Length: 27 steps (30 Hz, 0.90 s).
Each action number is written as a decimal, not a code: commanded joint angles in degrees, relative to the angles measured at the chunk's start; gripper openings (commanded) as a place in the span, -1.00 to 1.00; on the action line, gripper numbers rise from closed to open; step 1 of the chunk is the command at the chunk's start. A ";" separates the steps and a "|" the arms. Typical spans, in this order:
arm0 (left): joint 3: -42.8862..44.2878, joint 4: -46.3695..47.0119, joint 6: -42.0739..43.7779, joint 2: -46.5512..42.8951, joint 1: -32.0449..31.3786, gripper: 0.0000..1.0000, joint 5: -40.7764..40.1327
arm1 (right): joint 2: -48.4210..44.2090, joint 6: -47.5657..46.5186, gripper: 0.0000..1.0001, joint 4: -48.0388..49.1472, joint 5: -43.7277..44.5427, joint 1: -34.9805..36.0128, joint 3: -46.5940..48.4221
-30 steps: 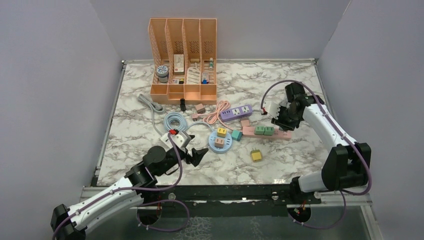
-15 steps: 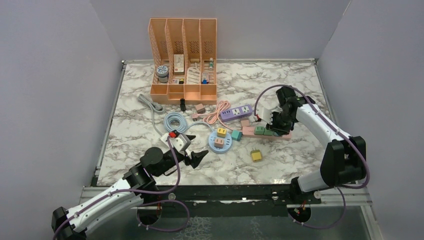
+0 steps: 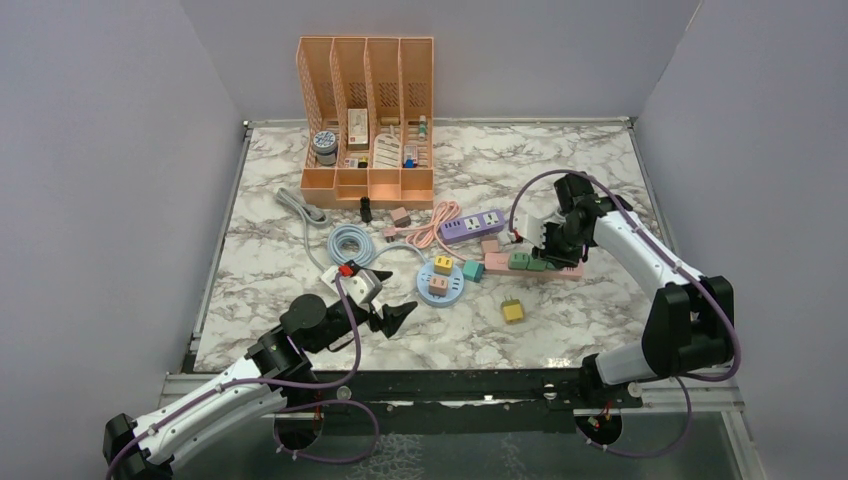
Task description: Insert the plug
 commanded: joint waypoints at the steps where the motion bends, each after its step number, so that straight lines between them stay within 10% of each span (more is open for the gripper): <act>1: 1.14 1.24 0.90 -0.36 0.01 0.62 1.36 | 2.12 -1.80 -0.99 2.47 -3.82 0.22 1.19; 27: 1.32 0.21 2.14 -0.73 0.03 0.61 0.89 | 1.34 0.14 -0.98 -0.41 -10.70 0.24 -9.24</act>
